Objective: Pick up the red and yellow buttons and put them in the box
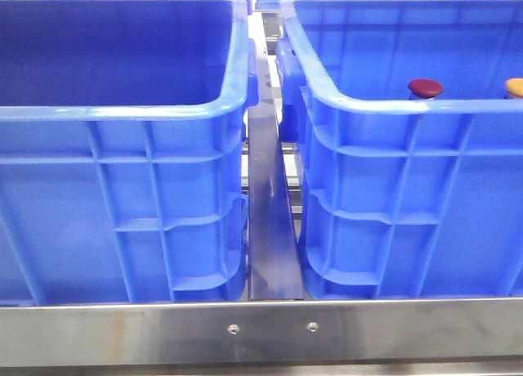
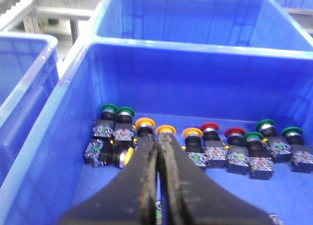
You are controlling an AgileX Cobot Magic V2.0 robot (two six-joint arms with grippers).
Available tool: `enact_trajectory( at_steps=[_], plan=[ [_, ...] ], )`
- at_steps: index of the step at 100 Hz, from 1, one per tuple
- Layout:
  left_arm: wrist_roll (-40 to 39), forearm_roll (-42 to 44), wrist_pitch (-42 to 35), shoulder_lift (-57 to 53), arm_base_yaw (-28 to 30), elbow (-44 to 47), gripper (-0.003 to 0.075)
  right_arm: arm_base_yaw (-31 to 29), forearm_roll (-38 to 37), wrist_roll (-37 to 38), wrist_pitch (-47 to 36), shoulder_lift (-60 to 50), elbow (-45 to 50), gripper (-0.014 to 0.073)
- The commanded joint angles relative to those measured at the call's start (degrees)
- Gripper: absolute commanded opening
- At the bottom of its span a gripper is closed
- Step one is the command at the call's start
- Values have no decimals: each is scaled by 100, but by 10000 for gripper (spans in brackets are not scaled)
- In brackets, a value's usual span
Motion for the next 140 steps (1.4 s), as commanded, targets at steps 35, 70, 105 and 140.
enact_trajectory(
  at_steps=[35,70,105,140],
  plan=[
    [-17,570,-1647,-1613,-638,1885,-19,-16,54,-40,12,-28,-148,-69],
    [-61,519,-2585,-2035,-664,2968,-19,-16,54,-40,18,-20,-148,-69],
    [-61,463,-2565,-2035,-664,2970,-19,-16,54,-40,18,-20,-148,-69],
    [-61,463,-2565,-2035,-664,2970,-19,-16,54,-40,18,-20,-148,-69]
  ],
)
